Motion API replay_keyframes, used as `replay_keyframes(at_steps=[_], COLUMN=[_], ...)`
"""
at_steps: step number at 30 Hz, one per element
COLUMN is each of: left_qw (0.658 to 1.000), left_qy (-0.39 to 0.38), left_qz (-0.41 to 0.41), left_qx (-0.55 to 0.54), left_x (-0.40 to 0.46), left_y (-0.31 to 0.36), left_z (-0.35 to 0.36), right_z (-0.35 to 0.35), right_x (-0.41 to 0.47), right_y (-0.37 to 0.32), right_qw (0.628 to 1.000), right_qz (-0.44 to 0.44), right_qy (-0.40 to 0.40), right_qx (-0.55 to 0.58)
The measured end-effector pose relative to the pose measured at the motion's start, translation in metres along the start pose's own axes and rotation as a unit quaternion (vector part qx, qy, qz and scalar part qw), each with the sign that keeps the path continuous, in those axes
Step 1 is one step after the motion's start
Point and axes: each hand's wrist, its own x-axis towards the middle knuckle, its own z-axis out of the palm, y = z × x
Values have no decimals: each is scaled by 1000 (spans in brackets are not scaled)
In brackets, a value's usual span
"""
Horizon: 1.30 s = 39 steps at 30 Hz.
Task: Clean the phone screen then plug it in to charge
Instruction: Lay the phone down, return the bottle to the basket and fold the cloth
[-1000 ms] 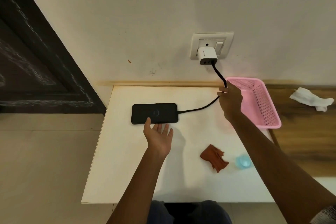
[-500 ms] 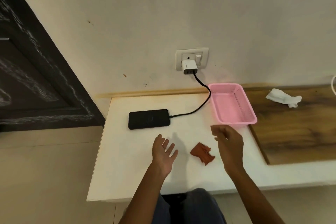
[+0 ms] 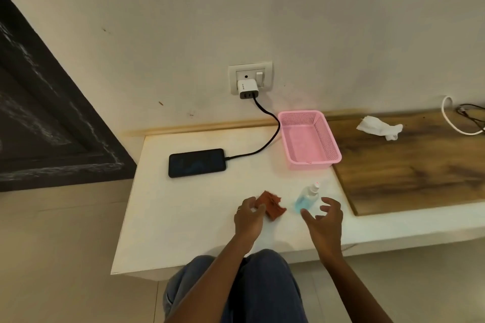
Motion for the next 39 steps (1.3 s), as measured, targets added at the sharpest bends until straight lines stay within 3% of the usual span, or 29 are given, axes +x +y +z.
replay_keyframes(at_steps=[4, 8, 19, 23, 27, 33, 39], left_qw=[980, 967, 964, 968, 969, 974, 974], left_qy=[83, 113, 124, 116, 102, 83, 80], left_qz=[28, 51, 8, -9, -19, -30, -40], left_qx=[177, 224, 235, 222, 222, 210, 206], left_x=[12, 23, 35, 40, 41, 45, 45], left_y=[-9, -16, -20, -18, -17, -17, -15], left_z=[8, 6, 8, 7, 5, 4, 3], right_z=[10, 19, 26, 22, 17, 34, 63], right_x=[14, 23, 22, 32, 60, 142, 190], right_y=[4, 7, 20, -5, -51, -97, -83], right_qw=[999, 999, 997, 992, 975, 984, 989], right_qz=[-25, -45, -58, -71, -146, -162, -144], right_qy=[-24, -17, 29, 69, 88, 47, 12], right_qx=[-4, 7, 29, 84, 142, 59, -34])
